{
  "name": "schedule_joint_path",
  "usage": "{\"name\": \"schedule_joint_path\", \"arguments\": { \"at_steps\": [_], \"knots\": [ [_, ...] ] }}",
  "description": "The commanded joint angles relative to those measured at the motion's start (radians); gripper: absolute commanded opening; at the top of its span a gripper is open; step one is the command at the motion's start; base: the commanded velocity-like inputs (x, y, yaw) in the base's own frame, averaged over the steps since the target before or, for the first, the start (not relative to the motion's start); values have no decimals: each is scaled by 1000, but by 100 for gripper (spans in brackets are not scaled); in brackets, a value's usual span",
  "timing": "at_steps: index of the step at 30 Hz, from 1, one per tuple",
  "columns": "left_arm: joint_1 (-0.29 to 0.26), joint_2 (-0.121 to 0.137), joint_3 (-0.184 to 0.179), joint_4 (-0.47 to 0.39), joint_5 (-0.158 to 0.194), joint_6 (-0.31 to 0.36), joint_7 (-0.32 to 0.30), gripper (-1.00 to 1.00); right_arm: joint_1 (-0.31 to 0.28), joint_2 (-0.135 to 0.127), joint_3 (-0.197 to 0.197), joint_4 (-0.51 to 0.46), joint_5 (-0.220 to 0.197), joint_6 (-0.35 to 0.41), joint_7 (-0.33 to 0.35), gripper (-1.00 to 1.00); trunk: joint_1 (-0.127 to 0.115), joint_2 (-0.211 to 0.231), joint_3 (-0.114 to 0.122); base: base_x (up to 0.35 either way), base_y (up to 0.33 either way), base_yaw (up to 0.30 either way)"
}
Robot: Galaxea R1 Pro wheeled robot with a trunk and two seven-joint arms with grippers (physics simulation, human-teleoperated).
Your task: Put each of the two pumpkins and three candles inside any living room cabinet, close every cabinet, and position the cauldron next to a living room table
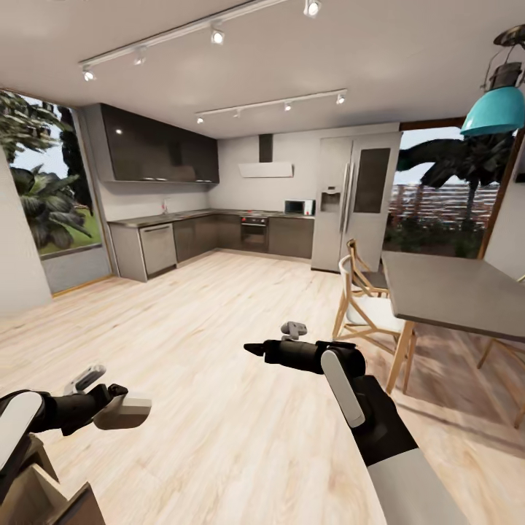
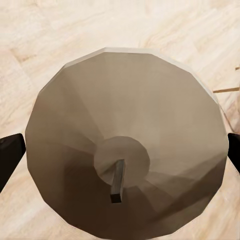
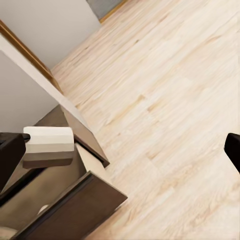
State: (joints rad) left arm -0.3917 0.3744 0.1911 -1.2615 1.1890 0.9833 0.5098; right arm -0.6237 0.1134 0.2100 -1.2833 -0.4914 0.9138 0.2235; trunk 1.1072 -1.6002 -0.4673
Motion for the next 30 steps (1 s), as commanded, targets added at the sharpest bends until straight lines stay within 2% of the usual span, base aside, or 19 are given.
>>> {"name": "schedule_joint_path", "arguments": {
  "at_steps": [1,19,27,30],
  "knots": [
    [-1,0,1,-1,11,3,9,-100,-1,0,-1,-1,8,4,8,100,0,-1,-1,242,-240,269],
    [-1,-2,-4,-1,11,3,9,-100,-1,0,0,-1,9,4,8,100,0,-1,-1,288,-160,269],
    [-1,-3,-5,-1,12,3,7,-100,-1,0,0,0,8,4,7,100,0,-1,-1,60,-34,269],
    [-1,-3,-23,-1,12,2,7,-100,-1,-1,0,0,8,4,8,100,0,-1,-1,2,-1,269]
  ]
}}
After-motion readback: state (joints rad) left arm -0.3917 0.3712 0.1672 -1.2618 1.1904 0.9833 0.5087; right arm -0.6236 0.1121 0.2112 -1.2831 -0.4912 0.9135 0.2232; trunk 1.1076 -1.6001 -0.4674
